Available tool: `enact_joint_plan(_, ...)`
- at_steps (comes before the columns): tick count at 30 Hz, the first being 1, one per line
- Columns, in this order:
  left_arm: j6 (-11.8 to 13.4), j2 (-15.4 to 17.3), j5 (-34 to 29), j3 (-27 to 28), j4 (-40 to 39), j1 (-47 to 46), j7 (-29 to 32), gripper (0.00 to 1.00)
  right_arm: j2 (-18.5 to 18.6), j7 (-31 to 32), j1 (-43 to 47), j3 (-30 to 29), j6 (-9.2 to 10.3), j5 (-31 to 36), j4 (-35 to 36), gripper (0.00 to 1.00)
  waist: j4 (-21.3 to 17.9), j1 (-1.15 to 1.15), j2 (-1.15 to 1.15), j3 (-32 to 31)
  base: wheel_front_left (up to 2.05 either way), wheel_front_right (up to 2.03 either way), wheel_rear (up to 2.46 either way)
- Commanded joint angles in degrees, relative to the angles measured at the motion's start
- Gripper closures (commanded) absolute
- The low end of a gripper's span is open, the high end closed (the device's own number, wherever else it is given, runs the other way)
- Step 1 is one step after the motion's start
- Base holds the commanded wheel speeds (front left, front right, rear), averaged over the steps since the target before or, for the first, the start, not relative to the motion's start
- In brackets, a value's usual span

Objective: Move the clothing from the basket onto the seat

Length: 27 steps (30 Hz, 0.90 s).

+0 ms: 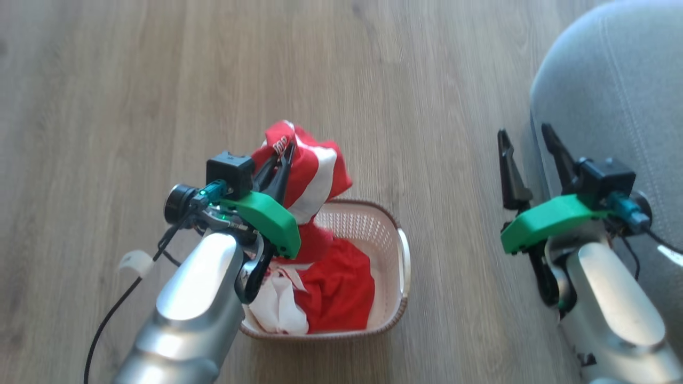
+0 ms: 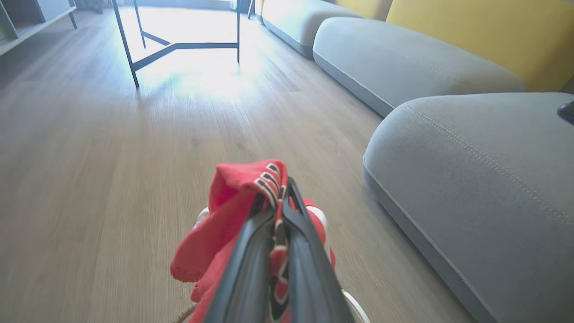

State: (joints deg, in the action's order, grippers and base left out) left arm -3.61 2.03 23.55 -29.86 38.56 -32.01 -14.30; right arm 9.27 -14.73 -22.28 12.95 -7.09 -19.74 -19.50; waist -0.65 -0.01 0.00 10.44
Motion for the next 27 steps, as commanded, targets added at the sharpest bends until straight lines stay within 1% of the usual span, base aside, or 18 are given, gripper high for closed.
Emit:
enact_joint_plan(1,-0.54,0.98,-0.86,2.48,-3.09,-1.04,-0.69,1.0,-0.55,-0.27,0.37,0.73,-0.4,-0.47,1.34,0.0,0.82,0.01,0.0,-2.08,0.0,0.0,0.0)
enact_joint_plan(7,-1.63,0.91,-3.04,4.71,-9.76,-1.14,-0.7,1.0,-1.36,-0.27,2.53,1.06,-0.4,-0.6,0.33,0.0,1.36,0.01,0.0,-5.7,0.0,0.0,0.0)
enact_joint_plan(15,-2.54,0.87,-4.26,5.0,-17.75,-3.0,-0.7,1.0,-2.46,-0.27,4.78,1.0,-0.4,-0.31,-0.26,0.0,1.69,0.01,0.0,-8.67,0.0,0.0,0.0)
enact_joint_plan(19,-2.66,0.86,-4.31,4.51,-20.27,-3.4,-0.7,1.0,-2.65,-0.27,5.33,1.02,-0.4,-0.32,-0.3,0.0,1.7,0.01,0.0,-9.29,0.0,0.0,0.0)
enact_joint_plan(24,-2.53,0.86,-4.38,4.12,-21.62,-3.26,-0.7,1.0,-2.79,-0.27,5.46,1.58,-0.4,-0.57,-0.12,0.0,1.63,0.01,0.0,-9.48,0.0,0.0,0.0)
enact_joint_plan(27,-2.38,0.86,-4.53,3.63,-22.31,-3.11,-0.7,1.0,-2.6,-0.27,4.88,4.79,-0.4,-2.38,1.13,0.0,1.61,0.01,0.0,-9.35,0.0,0.0,0.0)
